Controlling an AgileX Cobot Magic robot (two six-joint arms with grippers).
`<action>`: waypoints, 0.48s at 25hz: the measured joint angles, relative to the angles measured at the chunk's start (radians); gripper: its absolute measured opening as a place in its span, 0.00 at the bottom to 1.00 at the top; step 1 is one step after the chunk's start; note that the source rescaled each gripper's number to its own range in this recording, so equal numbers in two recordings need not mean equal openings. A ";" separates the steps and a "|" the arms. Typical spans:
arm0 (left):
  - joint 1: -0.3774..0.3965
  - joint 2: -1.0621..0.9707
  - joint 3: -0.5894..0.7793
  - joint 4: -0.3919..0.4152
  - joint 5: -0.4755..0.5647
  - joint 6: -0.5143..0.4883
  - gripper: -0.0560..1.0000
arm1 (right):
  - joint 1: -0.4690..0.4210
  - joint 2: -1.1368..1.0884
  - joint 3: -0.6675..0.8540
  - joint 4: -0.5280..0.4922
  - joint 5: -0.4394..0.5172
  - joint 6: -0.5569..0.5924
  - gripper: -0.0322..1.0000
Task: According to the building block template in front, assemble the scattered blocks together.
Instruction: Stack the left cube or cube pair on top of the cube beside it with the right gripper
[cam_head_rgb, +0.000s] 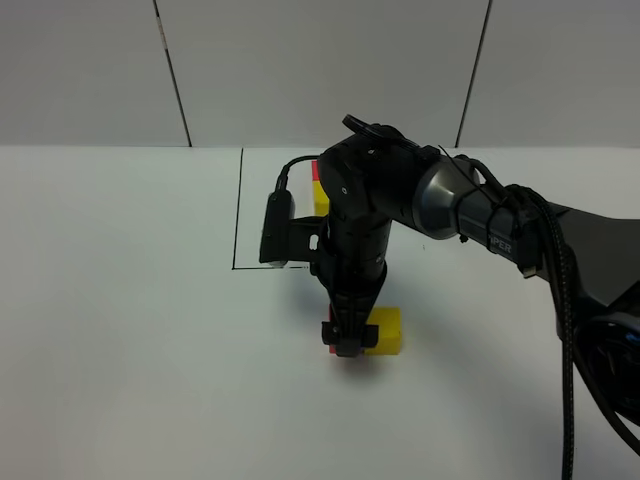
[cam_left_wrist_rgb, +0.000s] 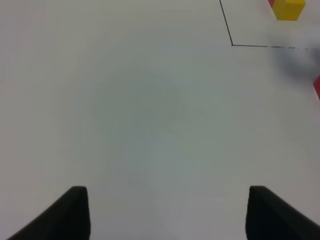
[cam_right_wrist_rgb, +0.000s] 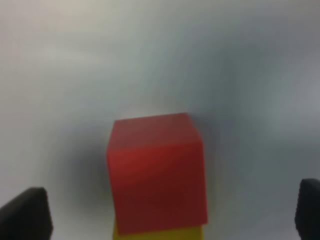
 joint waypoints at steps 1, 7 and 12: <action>0.000 0.000 0.000 0.000 0.000 0.000 0.49 | -0.005 0.006 0.000 -0.002 0.000 0.000 0.95; 0.000 0.000 0.000 0.000 0.000 -0.002 0.49 | -0.035 0.042 0.000 -0.030 -0.002 -0.001 0.95; 0.000 0.000 0.000 0.000 0.000 -0.002 0.49 | -0.036 0.045 0.000 -0.029 -0.020 -0.008 0.95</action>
